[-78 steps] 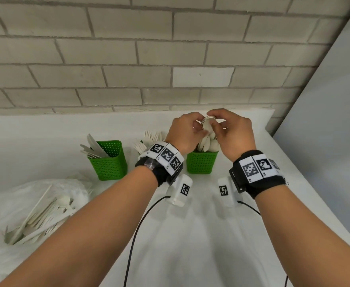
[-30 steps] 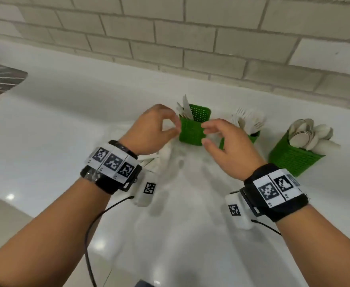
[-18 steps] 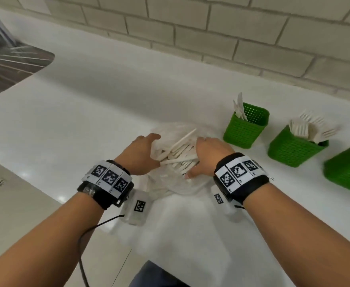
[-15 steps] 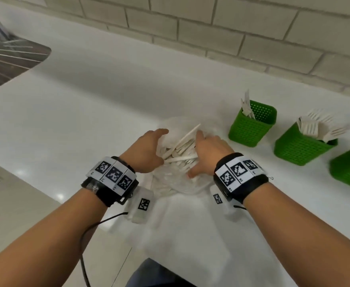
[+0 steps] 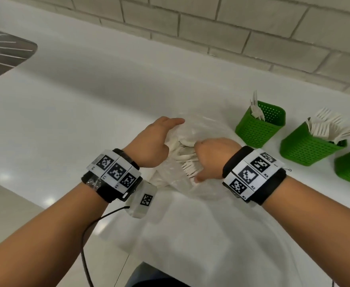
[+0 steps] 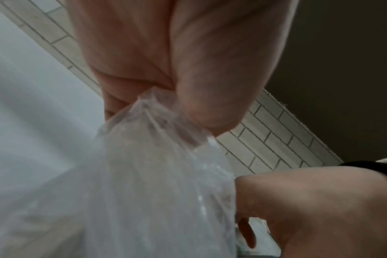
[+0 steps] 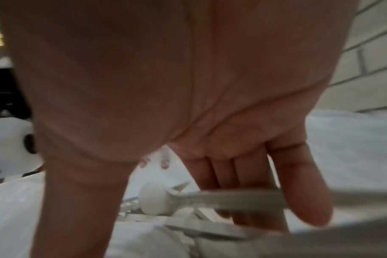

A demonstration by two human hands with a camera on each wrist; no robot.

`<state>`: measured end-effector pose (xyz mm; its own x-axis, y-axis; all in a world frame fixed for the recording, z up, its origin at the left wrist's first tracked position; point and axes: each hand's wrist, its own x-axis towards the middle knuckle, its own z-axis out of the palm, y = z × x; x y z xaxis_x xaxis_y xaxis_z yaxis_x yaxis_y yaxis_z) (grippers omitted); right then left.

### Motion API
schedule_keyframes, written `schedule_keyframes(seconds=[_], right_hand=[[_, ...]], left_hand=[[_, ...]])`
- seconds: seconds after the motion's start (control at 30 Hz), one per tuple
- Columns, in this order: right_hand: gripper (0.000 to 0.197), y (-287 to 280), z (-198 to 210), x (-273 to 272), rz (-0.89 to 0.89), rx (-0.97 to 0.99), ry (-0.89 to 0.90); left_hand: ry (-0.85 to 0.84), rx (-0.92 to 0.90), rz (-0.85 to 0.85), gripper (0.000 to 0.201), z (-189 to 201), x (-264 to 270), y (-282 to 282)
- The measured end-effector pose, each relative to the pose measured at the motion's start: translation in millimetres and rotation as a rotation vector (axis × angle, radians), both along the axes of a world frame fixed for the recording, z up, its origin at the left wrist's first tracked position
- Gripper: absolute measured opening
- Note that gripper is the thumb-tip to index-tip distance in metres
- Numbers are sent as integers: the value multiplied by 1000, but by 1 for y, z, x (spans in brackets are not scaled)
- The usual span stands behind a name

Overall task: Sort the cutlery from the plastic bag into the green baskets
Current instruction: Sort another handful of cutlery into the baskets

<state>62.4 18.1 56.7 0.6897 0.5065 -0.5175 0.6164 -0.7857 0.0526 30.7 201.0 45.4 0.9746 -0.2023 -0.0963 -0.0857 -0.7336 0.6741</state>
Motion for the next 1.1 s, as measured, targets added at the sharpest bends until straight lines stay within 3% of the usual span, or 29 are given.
schedule_keyframes(seconds=[0.1,0.17,0.3,0.57,0.7,0.83,0.9,1.0,1.1], right_hand=[[101,6,-6,5,42,-72,11],[104,7,-11,12,34,-83,-41],[96,-2,-16,25,-13,-7,-3],[52,-6,-17,26,8,84,12],[54,-16,-17,27,-38,192,19],[58,-11,-18,20,-96,354,178],[51,-18,-15,22,-122,396,212],[44,-34,-11,27,-174,434,197],[49,-25,-15,20,-130,478,130]], left_hand=[[10,-18,-67,84,1,0,-5],[0,-20,-109,85,0,0,-6],[-15,-25,-98,84,1,-1,-1],[-13,9,-110,84,1,1,-3],[-39,10,-115,86,3,-1,-6],[-45,6,-136,91,7,3,-16],[-58,14,-137,87,7,4,-10],[-44,71,-130,90,5,4,-1],[-28,-2,-131,89,6,4,-13]])
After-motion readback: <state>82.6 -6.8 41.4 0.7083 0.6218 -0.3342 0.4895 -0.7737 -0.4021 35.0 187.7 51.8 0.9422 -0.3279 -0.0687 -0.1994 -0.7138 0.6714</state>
